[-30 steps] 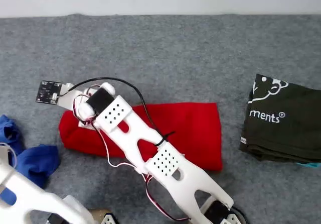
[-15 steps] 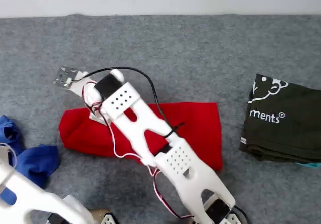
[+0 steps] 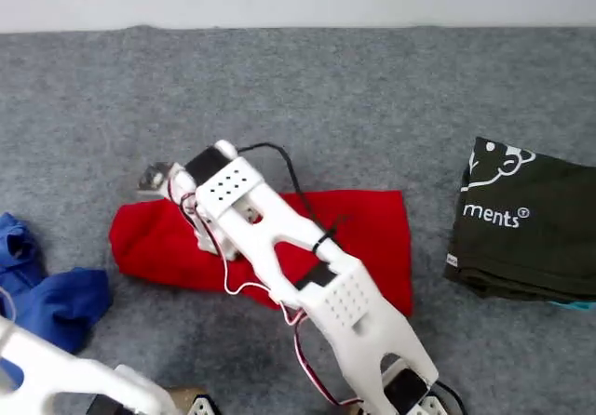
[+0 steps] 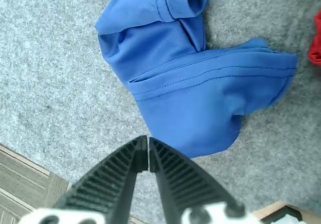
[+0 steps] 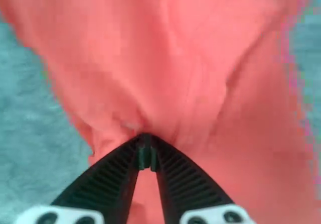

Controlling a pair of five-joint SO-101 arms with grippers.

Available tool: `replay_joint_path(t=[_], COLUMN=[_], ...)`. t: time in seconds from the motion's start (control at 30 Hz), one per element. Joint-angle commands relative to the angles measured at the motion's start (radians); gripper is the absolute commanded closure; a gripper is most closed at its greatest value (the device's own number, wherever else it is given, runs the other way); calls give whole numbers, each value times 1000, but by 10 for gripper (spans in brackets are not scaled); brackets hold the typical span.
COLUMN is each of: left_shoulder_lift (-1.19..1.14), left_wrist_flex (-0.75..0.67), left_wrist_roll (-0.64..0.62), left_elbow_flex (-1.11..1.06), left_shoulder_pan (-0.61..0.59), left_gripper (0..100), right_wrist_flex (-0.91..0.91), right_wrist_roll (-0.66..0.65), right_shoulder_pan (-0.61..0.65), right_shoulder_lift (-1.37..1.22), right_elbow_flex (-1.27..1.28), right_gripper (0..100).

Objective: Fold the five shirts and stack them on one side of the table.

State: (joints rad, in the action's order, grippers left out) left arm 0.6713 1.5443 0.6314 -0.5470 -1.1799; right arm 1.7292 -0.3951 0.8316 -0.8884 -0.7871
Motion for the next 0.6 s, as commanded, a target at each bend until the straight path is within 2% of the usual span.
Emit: replay_joint_path(t=[0.0,0.1,0.3,0.57], left_shoulder_lift=[31,31,31,29], left_wrist_flex=[9,9,5,3], left_wrist_roll=[6,8,8,8], left_elbow_flex=[39,44,44,39], left_shoulder_pan=[-6,-8,-8,2], left_gripper=[985,985,985,985], right_wrist_flex=[19,62,65,31], right_wrist_roll=[9,46,54,48], right_shoulder_pan=[70,137,193,108], right_shoulder_lift=[-22,-22,54,213], right_elbow_flex=[-8,-8,-8,-8], right_gripper=[987,988,988,985])
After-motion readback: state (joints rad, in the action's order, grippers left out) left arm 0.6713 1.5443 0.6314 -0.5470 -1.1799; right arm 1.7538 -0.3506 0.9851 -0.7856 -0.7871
